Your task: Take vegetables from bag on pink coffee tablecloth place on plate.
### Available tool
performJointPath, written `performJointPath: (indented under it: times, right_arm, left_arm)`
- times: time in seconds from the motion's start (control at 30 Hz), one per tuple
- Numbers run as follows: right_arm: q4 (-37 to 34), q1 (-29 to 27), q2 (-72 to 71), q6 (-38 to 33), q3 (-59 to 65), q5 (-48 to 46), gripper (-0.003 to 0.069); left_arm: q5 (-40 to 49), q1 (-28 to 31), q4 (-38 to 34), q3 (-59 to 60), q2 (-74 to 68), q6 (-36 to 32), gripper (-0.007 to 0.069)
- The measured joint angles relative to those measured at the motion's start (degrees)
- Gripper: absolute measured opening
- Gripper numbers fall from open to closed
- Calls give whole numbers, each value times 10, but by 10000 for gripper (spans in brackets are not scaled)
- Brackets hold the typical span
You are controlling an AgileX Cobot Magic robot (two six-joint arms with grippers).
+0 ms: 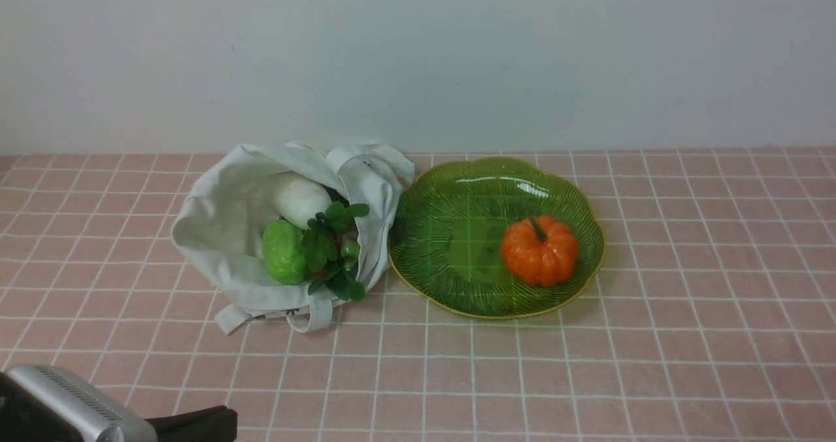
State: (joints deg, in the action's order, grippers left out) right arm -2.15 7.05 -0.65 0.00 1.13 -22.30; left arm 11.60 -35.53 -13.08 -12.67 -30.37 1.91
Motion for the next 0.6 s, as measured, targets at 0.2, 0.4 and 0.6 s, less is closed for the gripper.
performJointPath:
  times: [0.2,0.4,0.6]
  right_arm:
    - [0,0,0,0,0,0,-15]
    - [0,0,0,0,0,0,-15]
    - [0,0,0,0,0,0,-15]
  left_arm:
    - [-9,4,15,37,62,1,-5]
    - [-11,84,66,99,181,1,-5]
    - [6,247,118,142,305,1,-5]
